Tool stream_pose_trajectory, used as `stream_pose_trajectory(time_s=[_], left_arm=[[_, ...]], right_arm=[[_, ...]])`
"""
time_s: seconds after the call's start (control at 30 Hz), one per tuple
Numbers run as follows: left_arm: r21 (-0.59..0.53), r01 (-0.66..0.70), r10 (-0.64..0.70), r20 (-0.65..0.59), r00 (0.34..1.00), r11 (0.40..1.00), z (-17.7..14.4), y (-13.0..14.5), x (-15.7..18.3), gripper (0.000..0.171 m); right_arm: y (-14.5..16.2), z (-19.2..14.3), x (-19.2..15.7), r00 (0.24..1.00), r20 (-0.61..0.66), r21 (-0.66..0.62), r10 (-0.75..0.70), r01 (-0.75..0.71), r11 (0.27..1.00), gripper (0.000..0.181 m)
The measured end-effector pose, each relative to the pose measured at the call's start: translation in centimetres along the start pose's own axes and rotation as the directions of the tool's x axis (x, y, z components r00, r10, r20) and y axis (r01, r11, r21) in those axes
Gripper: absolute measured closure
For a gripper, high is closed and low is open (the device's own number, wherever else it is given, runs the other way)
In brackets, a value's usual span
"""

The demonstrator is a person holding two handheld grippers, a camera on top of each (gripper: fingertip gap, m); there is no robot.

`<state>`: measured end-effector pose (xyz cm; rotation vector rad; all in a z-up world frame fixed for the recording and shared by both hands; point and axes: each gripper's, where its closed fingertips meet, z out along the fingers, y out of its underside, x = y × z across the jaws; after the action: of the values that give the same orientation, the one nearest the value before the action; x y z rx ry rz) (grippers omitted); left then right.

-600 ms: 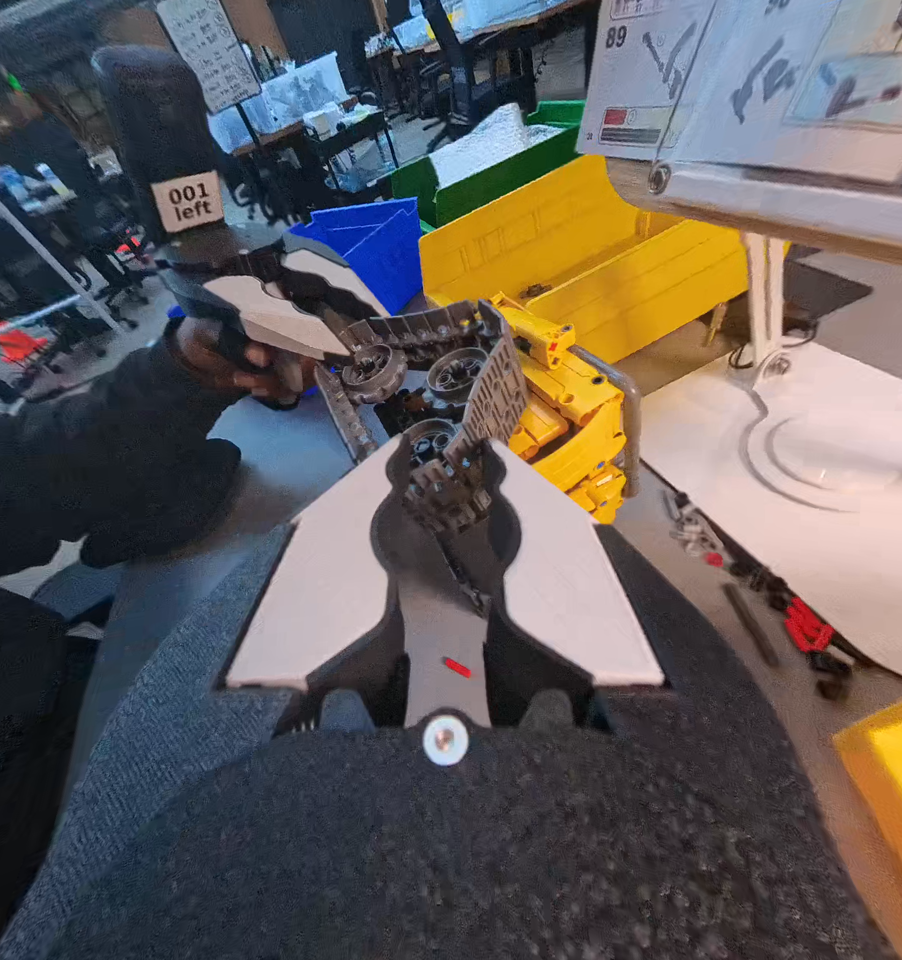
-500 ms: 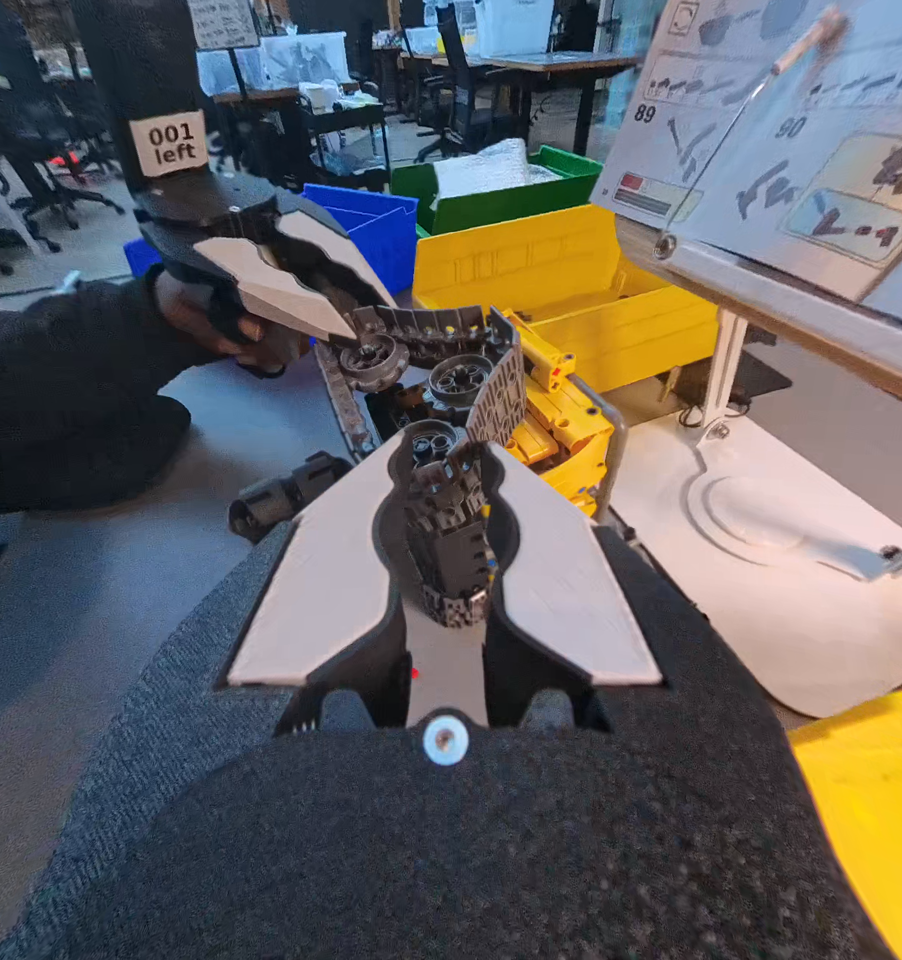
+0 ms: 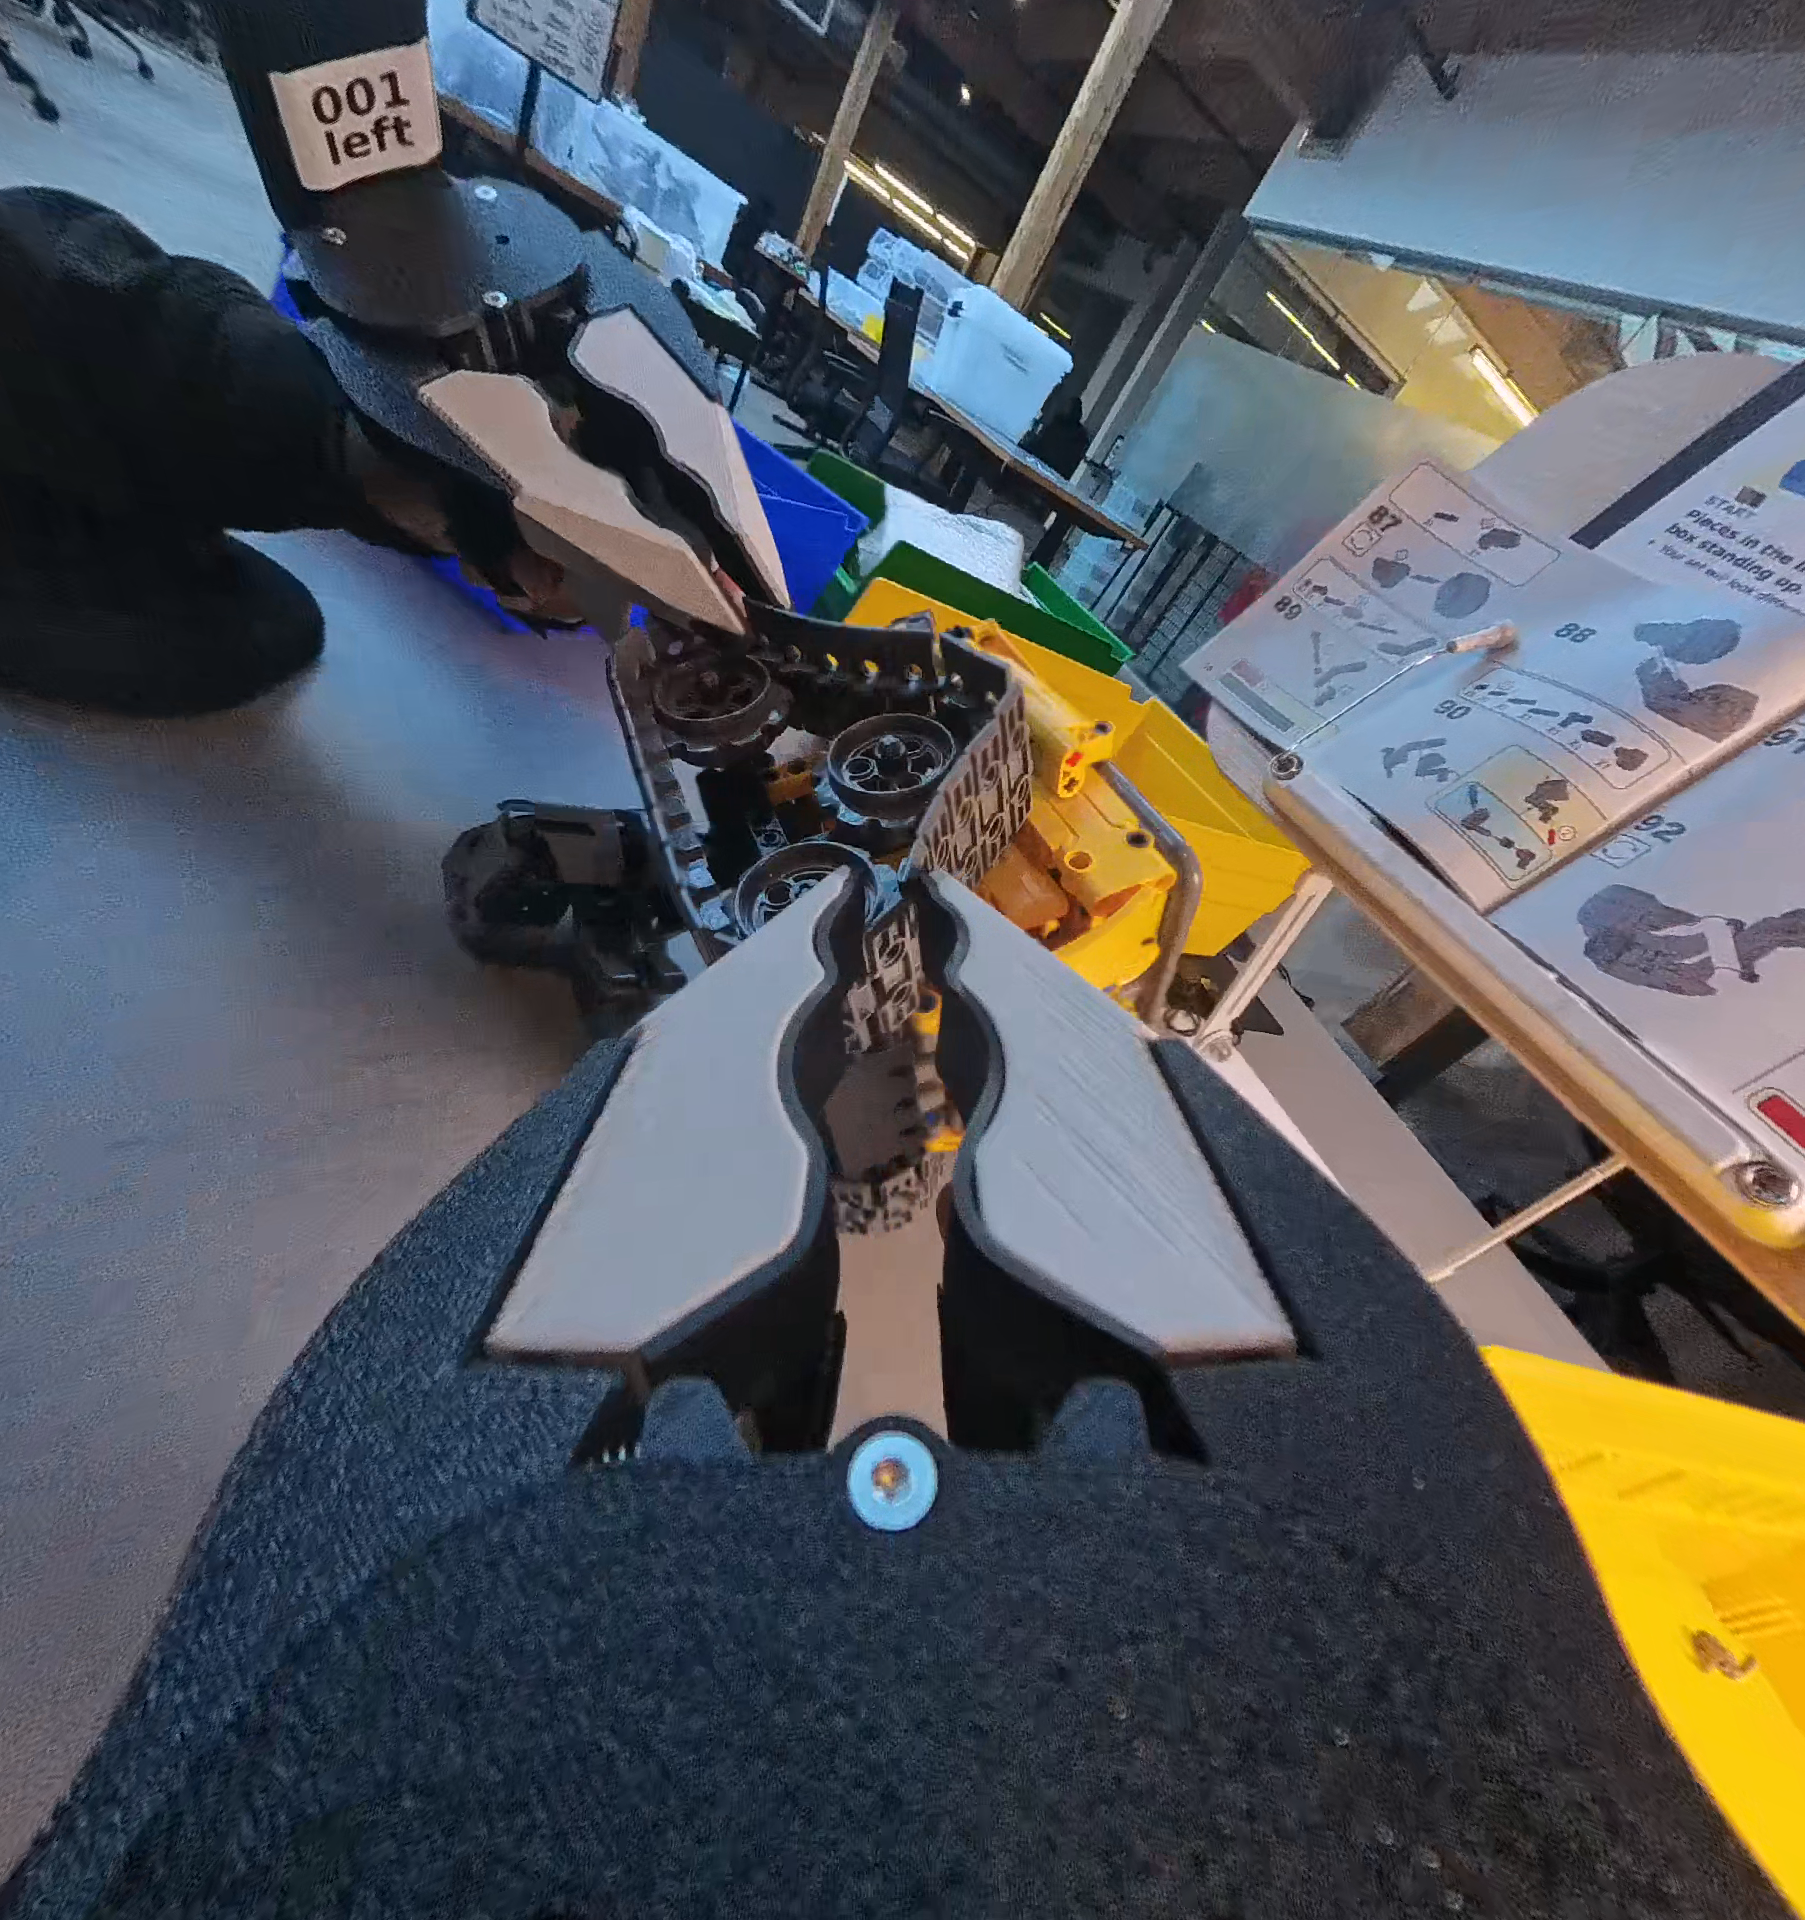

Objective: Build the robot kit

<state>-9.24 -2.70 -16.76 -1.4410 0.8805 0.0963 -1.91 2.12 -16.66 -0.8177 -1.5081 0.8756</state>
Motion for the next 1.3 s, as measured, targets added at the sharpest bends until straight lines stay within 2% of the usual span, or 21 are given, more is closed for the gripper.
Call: stream_pose_trajectory(time_s=[0.2, 0.27, 0.37, 0.43, 0.53, 0.6, 0.73, 0.87, 0.93, 1.03, 1.1, 1.2, 1.3], left_arm=[[-0.054, 0.004, -0.001, 0.063, 0.998, 0.999, 0.2, 0.9, -1.2, 0.166], [-0.097, -0.023, 0.029, 0.056, 0.998, 0.995, 0.3, 1.4, -0.8, 0.168], [-0.215, -0.051, 0.065, 0.059, 0.996, 0.975, 0.4, 3.8, 0.2, 0.17], [-0.237, -0.011, 0.024, 0.054, 0.998, 0.972, 0.6, 4.7, 0.9, 0.169], [-0.272, 0.067, -0.051, 0.066, 0.997, 0.96, 1.0, 5.4, 0.7, 0.169], [-0.281, 0.131, -0.113, 0.08, 0.99, 0.951, 1.3, 5.8, 0.3, 0.169], [-0.294, 0.255, -0.238, 0.094, 0.967, 0.921, 1.8, 6.4, -0.4, 0.168], [-0.344, 0.301, -0.275, 0.122, 0.954, 0.89, 1.9, 7.8, -0.8, 0.169], [-0.364, 0.312, -0.288, 0.12, 0.95, 0.878, 1.8, 8.5, -0.7, 0.169], [-0.38, 0.322, -0.302, 0.113, 0.947, 0.867, 1.6, 9.0, -0.4, 0.169], [-0.377, 0.327, -0.309, 0.107, 0.945, 0.867, 1.7, 8.9, -0.3, 0.169], [-0.376, 0.323, -0.321, 0.07, 0.945, 0.868, 1.9, 8.2, 0.3, 0.168], [-0.37, 0.321, -0.343, 0.006, 0.939, 0.872, 2.5, 7.2, 1.5, 0.167]], right_arm=[[0.0, 0.8, 0.5, 0.997, 0.011, 0.011, 0.07, -0.071, 0.997, 0.171], [0.5, 0.8, 0.1, 0.998, 0.027, -0.031, 0.056, -0.055, 0.998, 0.172], [2.3, 0.3, -1.3, 0.989, 0.108, -0.153, 0.099, -0.082, 0.985, 0.175], [3.4, -0.3, -1.7, 0.983, 0.136, -0.201, 0.126, -0.097, 0.975, 0.173], [7.1, -1.5, -4.0, 0.936, 0.28, -0.41, 0.212, -0.083, 0.908, 0.162], [9.5, -1.6, -4.6, 0.92, 0.304, -0.499, 0.249, -0.069, 0.864, 0.16], [12.0, 0.2, -4.6, 0.896, 0.302, -0.559, 0.327, -0.112, 0.822, 0.156], [12.9, 1.5, -4.5, 0.848, 0.345, -0.616, 0.402, -0.119, 0.779, 0.156], [13.2, 1.7, -5.0, 0.823, 0.37, -0.654, 0.431, -0.099, 0.75, 0.161], [13.2, 1.6, -5.3, 0.826, 0.388, -0.664, 0.41, -0.057, 0.745, 0.177], [13.2, 0.7, -5.3, 0.83, 0.387, -0.671, 0.401, -0.044, 0.74, 0.178], [13.4, -2.7, -5.1, 0.831, 0.388, -0.721, 0.399, 0.003, 0.693, 0.178], [14.0, -5.5, -4.3, 0.852, 0.321, -0.76, 0.415, -0.03, 0.65, 0.178]])
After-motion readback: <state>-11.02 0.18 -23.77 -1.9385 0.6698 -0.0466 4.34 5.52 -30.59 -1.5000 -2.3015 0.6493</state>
